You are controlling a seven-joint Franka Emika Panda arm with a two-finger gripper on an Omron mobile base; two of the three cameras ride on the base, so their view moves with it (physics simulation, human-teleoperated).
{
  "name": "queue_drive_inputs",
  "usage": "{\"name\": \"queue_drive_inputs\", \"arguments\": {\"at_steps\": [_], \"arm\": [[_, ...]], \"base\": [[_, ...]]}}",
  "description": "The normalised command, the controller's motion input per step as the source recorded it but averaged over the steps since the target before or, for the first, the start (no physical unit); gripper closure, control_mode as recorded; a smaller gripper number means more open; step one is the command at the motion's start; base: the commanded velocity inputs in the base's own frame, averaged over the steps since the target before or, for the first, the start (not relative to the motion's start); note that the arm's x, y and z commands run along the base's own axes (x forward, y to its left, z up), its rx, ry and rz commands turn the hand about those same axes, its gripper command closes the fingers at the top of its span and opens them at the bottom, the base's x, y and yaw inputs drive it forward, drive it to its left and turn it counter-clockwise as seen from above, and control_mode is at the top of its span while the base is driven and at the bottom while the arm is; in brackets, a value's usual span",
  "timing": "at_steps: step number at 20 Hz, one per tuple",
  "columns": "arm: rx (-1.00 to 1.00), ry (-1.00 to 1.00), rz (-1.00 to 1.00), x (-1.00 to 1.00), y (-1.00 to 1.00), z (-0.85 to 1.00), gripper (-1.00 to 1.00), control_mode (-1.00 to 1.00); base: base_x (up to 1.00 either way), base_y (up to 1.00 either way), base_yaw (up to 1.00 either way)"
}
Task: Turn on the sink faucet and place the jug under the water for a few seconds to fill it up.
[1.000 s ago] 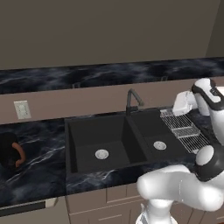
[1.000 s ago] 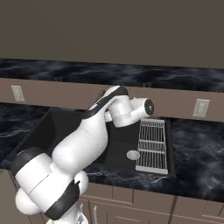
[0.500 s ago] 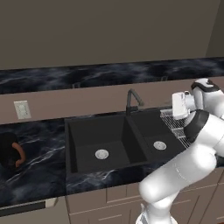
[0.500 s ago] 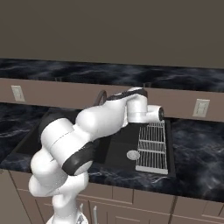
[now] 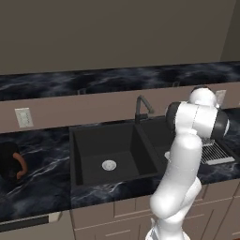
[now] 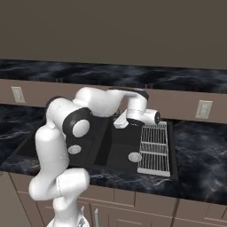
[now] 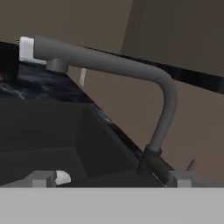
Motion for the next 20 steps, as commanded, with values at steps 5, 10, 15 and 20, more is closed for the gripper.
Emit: {"name": "queue_drive_inputs", "arguments": {"at_steps": [5,10,15,20], "arm": [[0.0,0.0,-0.13,0.63,0.22,-0.13,-1.0,-1.0],[0.0,-0.03,-0.04,0.48,0.09,-0.02,-1.0,-1.0],[0.0,-0.06,-0.03,0.38,0.5,-0.09,-1.0,-1.0],[0.0,-0.04,-0.03,0.3,0.6,-0.1,-1.0,-1.0]], "base": [[0.0,0.0,0.0],[0.0,0.0,0.0],[0.0,0.0,0.0],[0.0,0.0,0.0]]}}
